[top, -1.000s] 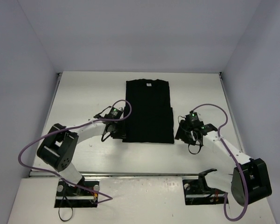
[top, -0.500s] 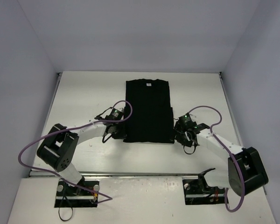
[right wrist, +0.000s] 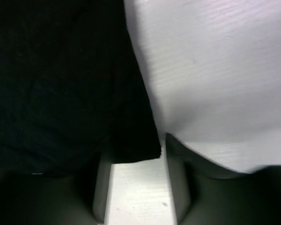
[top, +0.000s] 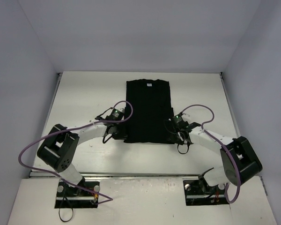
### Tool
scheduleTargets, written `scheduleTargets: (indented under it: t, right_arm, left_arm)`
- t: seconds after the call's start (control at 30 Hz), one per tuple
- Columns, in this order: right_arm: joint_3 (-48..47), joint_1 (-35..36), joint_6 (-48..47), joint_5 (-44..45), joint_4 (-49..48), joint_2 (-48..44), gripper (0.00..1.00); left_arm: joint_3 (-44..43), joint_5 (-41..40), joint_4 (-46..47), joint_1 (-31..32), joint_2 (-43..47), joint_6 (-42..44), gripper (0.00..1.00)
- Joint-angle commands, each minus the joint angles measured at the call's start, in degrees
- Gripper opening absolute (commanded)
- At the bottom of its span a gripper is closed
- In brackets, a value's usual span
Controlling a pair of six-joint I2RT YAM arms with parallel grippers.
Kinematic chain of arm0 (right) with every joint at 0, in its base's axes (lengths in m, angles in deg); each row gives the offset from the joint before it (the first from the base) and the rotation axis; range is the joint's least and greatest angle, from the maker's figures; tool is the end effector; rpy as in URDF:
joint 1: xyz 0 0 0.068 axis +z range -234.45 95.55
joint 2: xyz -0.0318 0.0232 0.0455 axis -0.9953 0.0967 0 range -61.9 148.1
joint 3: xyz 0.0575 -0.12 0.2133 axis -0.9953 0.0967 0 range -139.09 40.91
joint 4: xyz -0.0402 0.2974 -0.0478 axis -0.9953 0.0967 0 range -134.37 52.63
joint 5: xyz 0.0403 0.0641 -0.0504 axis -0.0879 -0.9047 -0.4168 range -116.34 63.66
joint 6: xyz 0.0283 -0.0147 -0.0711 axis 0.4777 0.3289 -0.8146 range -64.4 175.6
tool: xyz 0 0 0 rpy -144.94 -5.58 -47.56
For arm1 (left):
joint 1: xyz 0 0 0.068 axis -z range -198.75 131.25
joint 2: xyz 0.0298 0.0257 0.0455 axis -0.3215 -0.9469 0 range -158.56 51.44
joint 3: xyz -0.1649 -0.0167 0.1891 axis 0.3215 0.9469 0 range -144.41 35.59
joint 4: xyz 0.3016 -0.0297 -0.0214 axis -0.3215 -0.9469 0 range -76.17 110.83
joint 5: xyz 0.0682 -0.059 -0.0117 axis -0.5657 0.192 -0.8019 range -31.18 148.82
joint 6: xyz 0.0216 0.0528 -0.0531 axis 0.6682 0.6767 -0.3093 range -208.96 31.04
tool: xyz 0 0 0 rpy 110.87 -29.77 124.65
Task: Fold and stack the t-shirts
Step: Grab one side of the 2/3 rectangular tshirt with both arms
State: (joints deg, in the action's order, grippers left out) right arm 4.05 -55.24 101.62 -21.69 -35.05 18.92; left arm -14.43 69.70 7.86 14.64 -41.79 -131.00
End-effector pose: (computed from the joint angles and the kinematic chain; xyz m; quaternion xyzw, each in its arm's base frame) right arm 0.2783 0.1493 0.0817 0.1512 0.9363 0.1616 0.2728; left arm 0.2965 -0.2106 0.0845 -0.0443 0.9518 -0.2489 0.1735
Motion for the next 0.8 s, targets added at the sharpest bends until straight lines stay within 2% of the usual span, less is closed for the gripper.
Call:
scheduleTargets:
  t: [0.0, 0.13, 0.23, 0.43, 0.77]
  right_arm:
    - [4.9, 2.0, 3.9, -1.9, 1.8, 4.2, 0.29]
    - [5.2, 3.4, 4.5, -2.6, 1.9, 4.4, 0.09]
    - [4.8, 3.7, 3.4, -2.2, 2.2, 4.5, 0.0]
    - [-3.0, 3.9, -1.0, 2.0, 13.5, -1.1, 0.0]
    - [-3.6, 8.4, 1.6, -0.8, 26.3, -14.2, 0.0]
  left_arm:
    - [3.0, -0.9, -6.1, 1.2, -2.6, 1.6, 0.0]
    - [3.1, -0.5, -6.6, 1.2, -2.5, 2.0, 0.0]
    - [2.3, -0.2, -7.9, 1.0, -1.9, 3.2, 0.0]
    - [-3.0, 1.2, -19.3, 1.0, 2.8, 8.6, 0.0]
    - [1.8, 12.7, -29.0, 1.1, 17.4, 5.9, 0.0]
